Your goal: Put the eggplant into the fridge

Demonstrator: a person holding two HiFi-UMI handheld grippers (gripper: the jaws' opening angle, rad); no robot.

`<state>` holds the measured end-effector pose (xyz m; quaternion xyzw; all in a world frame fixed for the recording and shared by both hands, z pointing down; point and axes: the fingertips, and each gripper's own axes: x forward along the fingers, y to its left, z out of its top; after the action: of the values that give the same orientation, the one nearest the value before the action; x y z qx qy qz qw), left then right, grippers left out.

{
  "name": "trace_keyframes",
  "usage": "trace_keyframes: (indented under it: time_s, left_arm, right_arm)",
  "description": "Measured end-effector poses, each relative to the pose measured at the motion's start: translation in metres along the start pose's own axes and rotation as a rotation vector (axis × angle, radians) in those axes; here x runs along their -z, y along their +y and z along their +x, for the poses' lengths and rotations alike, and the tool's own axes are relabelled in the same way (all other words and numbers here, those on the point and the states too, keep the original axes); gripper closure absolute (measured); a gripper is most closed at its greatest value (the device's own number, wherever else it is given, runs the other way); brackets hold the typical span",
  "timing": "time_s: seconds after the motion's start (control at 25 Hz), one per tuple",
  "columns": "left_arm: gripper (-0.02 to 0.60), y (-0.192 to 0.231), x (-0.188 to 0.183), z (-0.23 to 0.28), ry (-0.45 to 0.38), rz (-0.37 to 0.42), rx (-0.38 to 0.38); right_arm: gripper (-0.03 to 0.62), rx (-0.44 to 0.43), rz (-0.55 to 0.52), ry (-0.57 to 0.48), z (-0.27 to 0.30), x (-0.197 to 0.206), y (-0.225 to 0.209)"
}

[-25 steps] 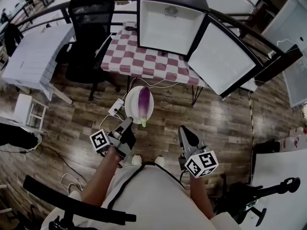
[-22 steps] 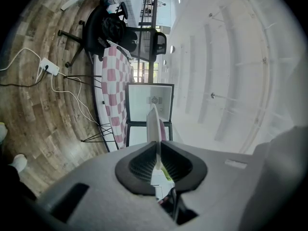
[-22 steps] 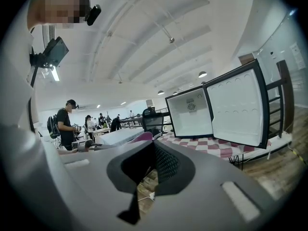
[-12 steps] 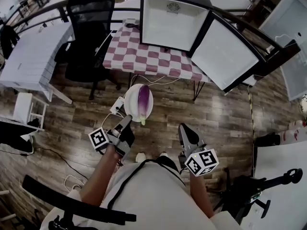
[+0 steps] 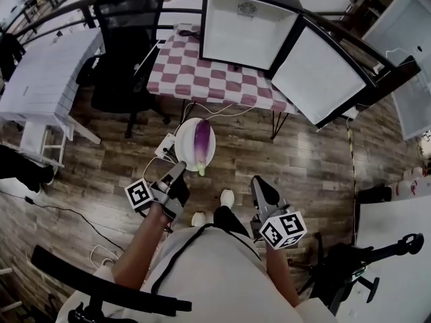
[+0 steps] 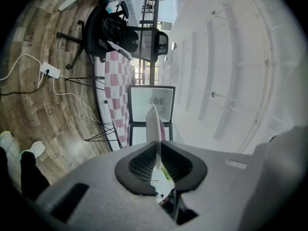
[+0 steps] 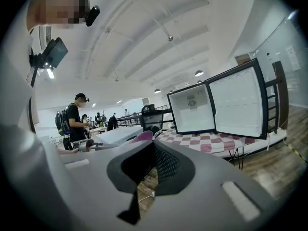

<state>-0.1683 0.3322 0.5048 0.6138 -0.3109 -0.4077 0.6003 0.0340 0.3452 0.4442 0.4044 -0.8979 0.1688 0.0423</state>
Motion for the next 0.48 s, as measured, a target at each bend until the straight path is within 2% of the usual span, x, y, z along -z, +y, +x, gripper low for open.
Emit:
trace_keyframes:
  time_s: [0.48]
  left_arm:
    - [0.546,0.004,-0.018,0.017,-0.033,-0.001,0.006]
  right_arm:
    - [0.588,-0.033,-0.014,0.009,0.027,-0.014,-0.011]
